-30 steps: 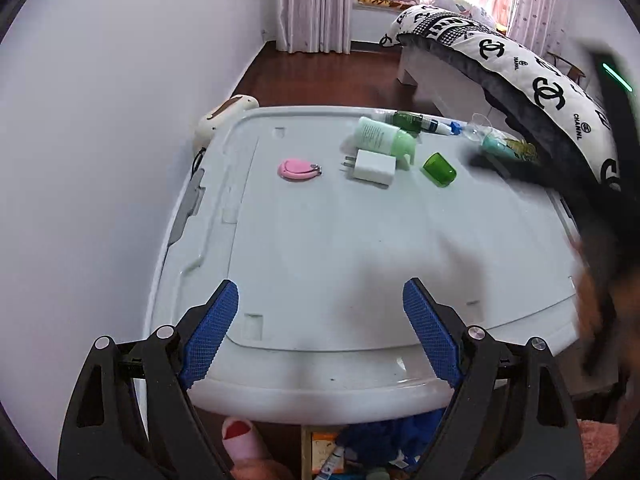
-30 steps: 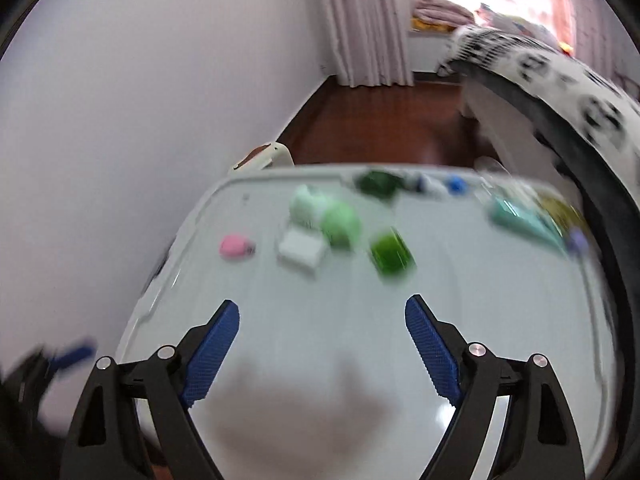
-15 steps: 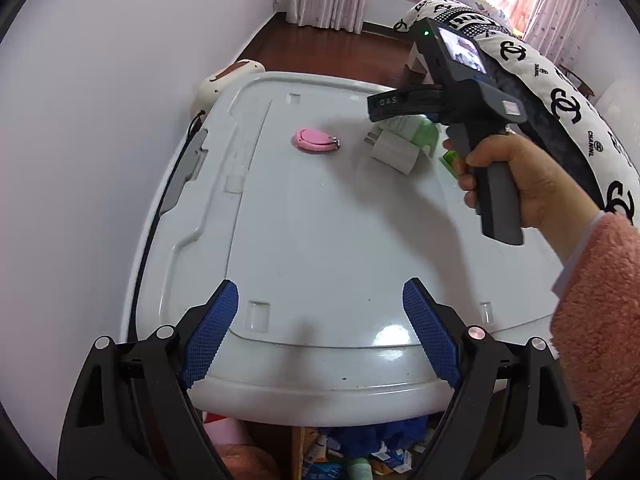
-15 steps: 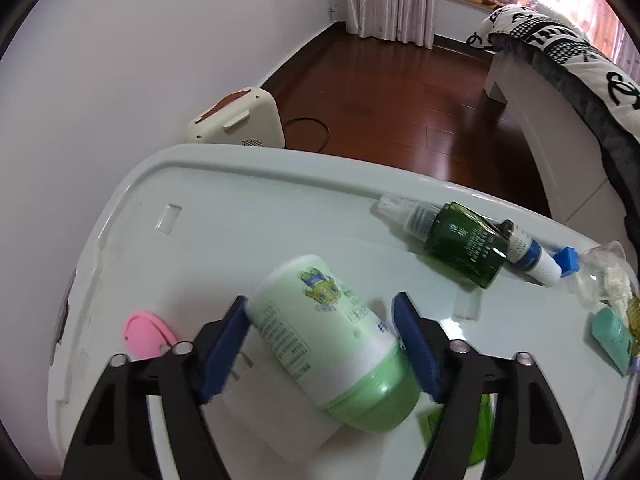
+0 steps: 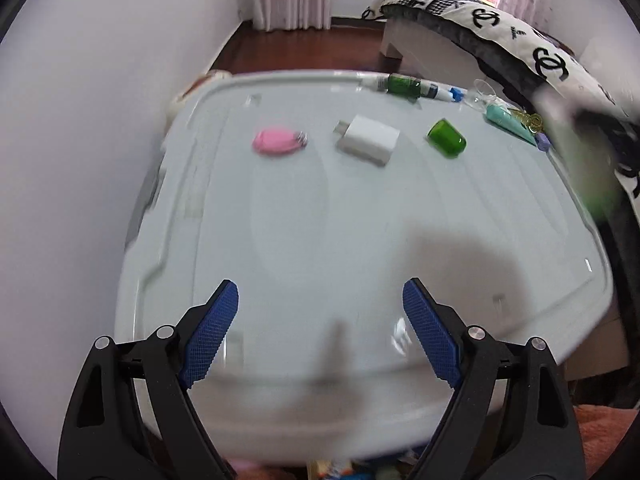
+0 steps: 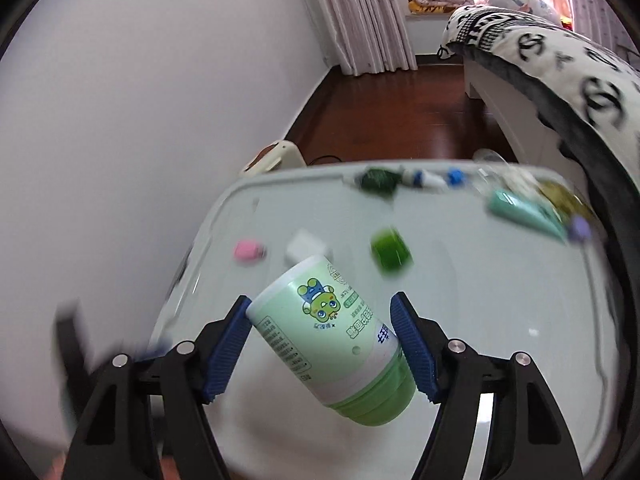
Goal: Collect trash
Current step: 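Grasp the green-labelled bottle with the right tool while the left grasps the white charger, then drop the bottle and white charger into the cardboard box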
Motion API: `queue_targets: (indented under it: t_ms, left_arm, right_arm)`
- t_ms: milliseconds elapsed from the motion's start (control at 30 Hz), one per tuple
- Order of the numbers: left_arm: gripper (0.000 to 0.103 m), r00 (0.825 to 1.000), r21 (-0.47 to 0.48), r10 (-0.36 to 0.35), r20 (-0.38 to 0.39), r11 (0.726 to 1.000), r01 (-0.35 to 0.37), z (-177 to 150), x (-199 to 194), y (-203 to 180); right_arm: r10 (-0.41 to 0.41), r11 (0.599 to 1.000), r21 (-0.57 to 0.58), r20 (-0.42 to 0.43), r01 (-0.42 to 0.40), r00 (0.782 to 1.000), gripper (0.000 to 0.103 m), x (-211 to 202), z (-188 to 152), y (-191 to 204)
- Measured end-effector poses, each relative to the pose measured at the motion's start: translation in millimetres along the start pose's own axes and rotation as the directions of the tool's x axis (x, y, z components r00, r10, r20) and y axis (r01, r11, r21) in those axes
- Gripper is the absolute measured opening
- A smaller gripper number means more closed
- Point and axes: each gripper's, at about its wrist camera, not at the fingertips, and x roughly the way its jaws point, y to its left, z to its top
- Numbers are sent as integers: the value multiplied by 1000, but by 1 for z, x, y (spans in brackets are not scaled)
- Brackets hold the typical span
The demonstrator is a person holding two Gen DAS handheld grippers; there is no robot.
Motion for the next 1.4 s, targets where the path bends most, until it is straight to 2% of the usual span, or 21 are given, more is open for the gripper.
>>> queue_targets:
  t_ms: [67,167,200,267,367,433,500,567,700,733,900,1000,1100,1233,1333,1400]
  left_arm:
    - [82,1000,42,2,11,999,-3,21,10,-12]
    - [82,1000,78,-25,-19,997,27,58,37,-28]
    - [82,999,90,-13,-30,996,15,68,49,-32]
    - [82,997,73,39,-65,997,-34,88,75,-39]
    - [82,991,-53,28,-128,998,-35,112,107,-38]
    - [82,987,-116,42,-156,991,-61,121,122,-36]
    - [82,986,-160,38,-163,985,-65,129,128,-37]
    - [81,979,-183,65,-194,978,-101,135,137,-40]
    - [64,970,-299,41,-239,948,-114,143,150,-35]
    - [64,968,-323,49,-247,937,-130,143,151,-33]
    - [63,965,-336,76,-252,928,-161,140,150,-38]
    - [63,969,-315,58,-241,939,-135,128,139,-39]
    - [63,976,-272,52,-210,956,-109,109,110,-39]
    - [63,990,-166,4,-141,986,-28,69,37,-46]
    - [63,995,-71,-4,-100,997,-3,27,-24,-48]
    - [63,995,-2,-3,-103,1000,3,-7,-56,-48]
  right_arm:
    - [33,999,19,6,-33,999,69,-25,-37,-9]
    - [56,996,66,13,-57,998,68,-48,-85,-22]
    - [55,996,69,19,-56,998,56,-52,-94,-25]
    - [46,996,76,9,-47,999,51,-51,-104,-34]
    - [73,995,68,-18,-72,997,50,-39,-104,-39]
    - [85,994,74,-16,-83,996,49,-31,-100,-44]
    - [76,992,104,-27,-73,997,49,-21,-97,-53]
    - [80,991,110,-23,-77,997,49,-22,-96,-53]
    - [96,992,83,5,-96,995,49,-31,-93,-45]
    - [101,992,77,10,-102,995,49,-33,-94,-43]
    - [119,989,87,25,-121,993,49,-40,-94,-43]
    - [119,988,93,37,-122,992,49,-45,-93,-45]
    - [124,988,89,48,-127,991,49,-51,-94,-44]
    - [128,989,61,67,-132,990,49,-64,-97,-36]
    - [116,992,35,77,-119,990,49,-81,-107,-23]
    - [113,993,27,70,-115,991,49,-88,-116,-17]
